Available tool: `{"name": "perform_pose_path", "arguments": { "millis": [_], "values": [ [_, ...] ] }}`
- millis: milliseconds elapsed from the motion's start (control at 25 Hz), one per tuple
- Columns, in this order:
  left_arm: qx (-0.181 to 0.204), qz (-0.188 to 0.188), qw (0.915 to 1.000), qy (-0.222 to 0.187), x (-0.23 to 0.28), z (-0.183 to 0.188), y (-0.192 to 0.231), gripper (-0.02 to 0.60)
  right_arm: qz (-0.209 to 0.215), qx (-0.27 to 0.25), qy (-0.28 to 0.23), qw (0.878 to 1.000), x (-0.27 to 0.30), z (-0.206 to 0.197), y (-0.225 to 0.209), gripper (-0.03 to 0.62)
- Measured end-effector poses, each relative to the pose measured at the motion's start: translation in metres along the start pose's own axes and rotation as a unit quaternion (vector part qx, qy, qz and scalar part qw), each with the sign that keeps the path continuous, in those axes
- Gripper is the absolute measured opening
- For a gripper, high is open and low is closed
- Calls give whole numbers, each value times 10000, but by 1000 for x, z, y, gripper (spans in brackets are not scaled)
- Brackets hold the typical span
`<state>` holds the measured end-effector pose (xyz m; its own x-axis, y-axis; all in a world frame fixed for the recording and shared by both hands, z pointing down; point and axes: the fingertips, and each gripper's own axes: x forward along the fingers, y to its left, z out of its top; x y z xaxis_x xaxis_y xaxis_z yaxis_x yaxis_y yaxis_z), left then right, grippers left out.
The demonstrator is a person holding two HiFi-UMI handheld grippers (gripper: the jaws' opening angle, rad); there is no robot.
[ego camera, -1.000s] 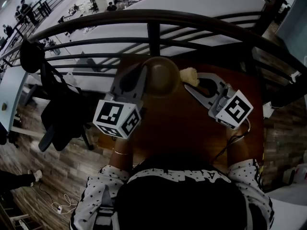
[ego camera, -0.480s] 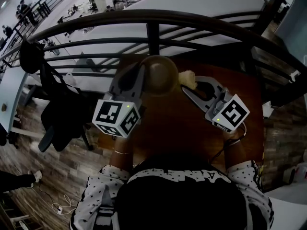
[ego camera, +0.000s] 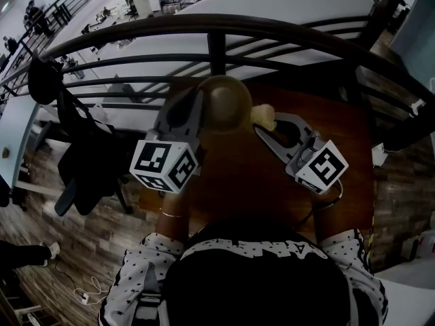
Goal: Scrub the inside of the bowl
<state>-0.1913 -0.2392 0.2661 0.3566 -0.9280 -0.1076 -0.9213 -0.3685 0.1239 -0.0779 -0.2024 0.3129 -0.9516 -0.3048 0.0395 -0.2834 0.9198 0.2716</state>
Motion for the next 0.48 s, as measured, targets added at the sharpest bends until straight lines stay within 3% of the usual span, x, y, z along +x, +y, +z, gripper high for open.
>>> {"name": "perform_pose_path", "arguments": {
  "millis": [240,480],
  "values": [
    [-113,44,9999,-63,0,1,4,23,-54,-21,27,10000,1,-5,6,60],
    [-158,-56,9998,-121,-3,5,1,23,-451,-246,84,9986,-6,-3,-13,60]
  ]
}}
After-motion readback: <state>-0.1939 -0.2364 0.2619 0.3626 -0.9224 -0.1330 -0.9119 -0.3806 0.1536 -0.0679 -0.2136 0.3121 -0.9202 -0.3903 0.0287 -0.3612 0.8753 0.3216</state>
